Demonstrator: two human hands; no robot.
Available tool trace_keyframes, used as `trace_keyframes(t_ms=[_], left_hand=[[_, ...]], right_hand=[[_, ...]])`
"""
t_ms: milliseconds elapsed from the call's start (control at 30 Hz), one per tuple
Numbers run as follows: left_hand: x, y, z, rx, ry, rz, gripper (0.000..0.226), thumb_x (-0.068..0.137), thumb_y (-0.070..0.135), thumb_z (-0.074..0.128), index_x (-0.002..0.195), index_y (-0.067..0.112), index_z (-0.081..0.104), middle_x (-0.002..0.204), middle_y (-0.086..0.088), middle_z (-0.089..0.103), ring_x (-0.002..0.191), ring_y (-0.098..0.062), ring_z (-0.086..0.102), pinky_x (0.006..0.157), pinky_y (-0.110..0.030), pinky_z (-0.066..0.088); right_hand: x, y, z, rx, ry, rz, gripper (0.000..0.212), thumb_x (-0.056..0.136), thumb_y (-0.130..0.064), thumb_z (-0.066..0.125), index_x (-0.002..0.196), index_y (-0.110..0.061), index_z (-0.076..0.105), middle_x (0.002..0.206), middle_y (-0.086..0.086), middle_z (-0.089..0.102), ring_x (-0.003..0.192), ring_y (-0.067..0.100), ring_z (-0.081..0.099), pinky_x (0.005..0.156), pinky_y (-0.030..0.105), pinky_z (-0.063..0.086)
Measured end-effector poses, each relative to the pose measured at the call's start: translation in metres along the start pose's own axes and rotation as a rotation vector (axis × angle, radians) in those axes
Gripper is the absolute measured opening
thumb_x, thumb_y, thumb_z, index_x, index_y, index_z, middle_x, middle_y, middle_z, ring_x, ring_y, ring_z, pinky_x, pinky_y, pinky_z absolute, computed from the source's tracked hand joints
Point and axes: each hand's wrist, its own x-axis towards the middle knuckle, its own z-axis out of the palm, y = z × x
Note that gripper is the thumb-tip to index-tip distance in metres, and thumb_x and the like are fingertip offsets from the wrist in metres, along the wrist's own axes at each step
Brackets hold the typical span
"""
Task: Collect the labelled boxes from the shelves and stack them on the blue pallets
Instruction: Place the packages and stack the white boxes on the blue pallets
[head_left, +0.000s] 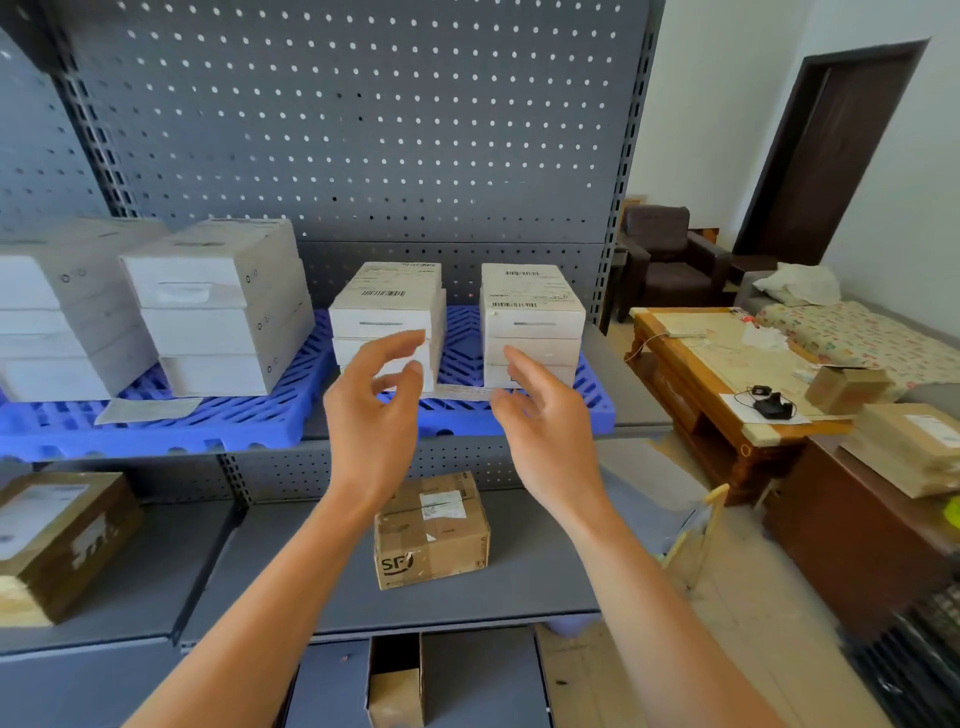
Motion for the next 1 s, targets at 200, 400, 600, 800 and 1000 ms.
trace_keyframes(t_ms=[200, 400, 600, 800, 1000], left_hand=[[0.026, -0.019, -0.048, 0.041, 0.039, 0.021, 0.042, 0.096, 0.008, 0.059, 0.131, 0.033, 0.059, 0.134, 0.017, 0.058, 0.116, -0.007, 0.058, 0.093, -0.029, 0.051], [0.044, -0.042, -0.063, 0.015, -0.155, -0.139, 0.056, 0.096, 0.008, 0.059, 0.147, 0.028, 0.048, 0.131, 0.027, 0.058, 0.124, -0.004, 0.058, 0.102, -0.038, 0.053], [0.047, -0.050, -0.067, -0.009, -0.227, -0.109, 0.059, 0.095, 0.006, 0.057, 0.149, 0.026, 0.045, 0.138, 0.014, 0.061, 0.128, -0.004, 0.055, 0.099, -0.039, 0.055], [0.047, -0.050, -0.068, -0.007, -0.242, -0.103, 0.059, 0.095, 0.007, 0.056, 0.150, 0.026, 0.044, 0.141, 0.012, 0.059, 0.131, -0.008, 0.054, 0.102, -0.040, 0.054], [0.046, -0.048, -0.068, -0.021, -0.242, -0.105, 0.057, 0.096, 0.005, 0.056, 0.148, 0.026, 0.046, 0.139, 0.013, 0.060, 0.130, -0.007, 0.055, 0.103, -0.038, 0.053]], right_hand=[[0.014, -0.027, 0.052, -0.057, -0.031, 0.000, 0.052, 0.099, -0.013, 0.055, 0.149, -0.022, 0.044, 0.123, -0.028, 0.057, 0.108, 0.004, 0.061, 0.080, 0.010, 0.049], [0.018, -0.027, 0.079, -0.079, 0.013, 0.063, 0.059, 0.099, -0.012, 0.054, 0.153, -0.027, 0.036, 0.133, 0.015, 0.059, 0.116, 0.037, 0.046, 0.094, 0.048, 0.044], [0.022, -0.024, 0.088, -0.134, 0.020, 0.021, 0.057, 0.097, -0.013, 0.051, 0.150, -0.033, 0.041, 0.106, -0.019, 0.069, 0.106, 0.031, 0.060, 0.088, 0.046, 0.053], [0.022, -0.020, 0.091, -0.141, 0.019, -0.019, 0.055, 0.097, -0.015, 0.052, 0.148, -0.034, 0.043, 0.109, -0.026, 0.066, 0.107, 0.024, 0.057, 0.083, 0.035, 0.058], [0.022, -0.016, 0.091, -0.123, 0.018, -0.035, 0.055, 0.098, -0.013, 0.052, 0.149, -0.030, 0.042, 0.128, -0.016, 0.063, 0.108, -0.003, 0.058, 0.075, 0.010, 0.053]])
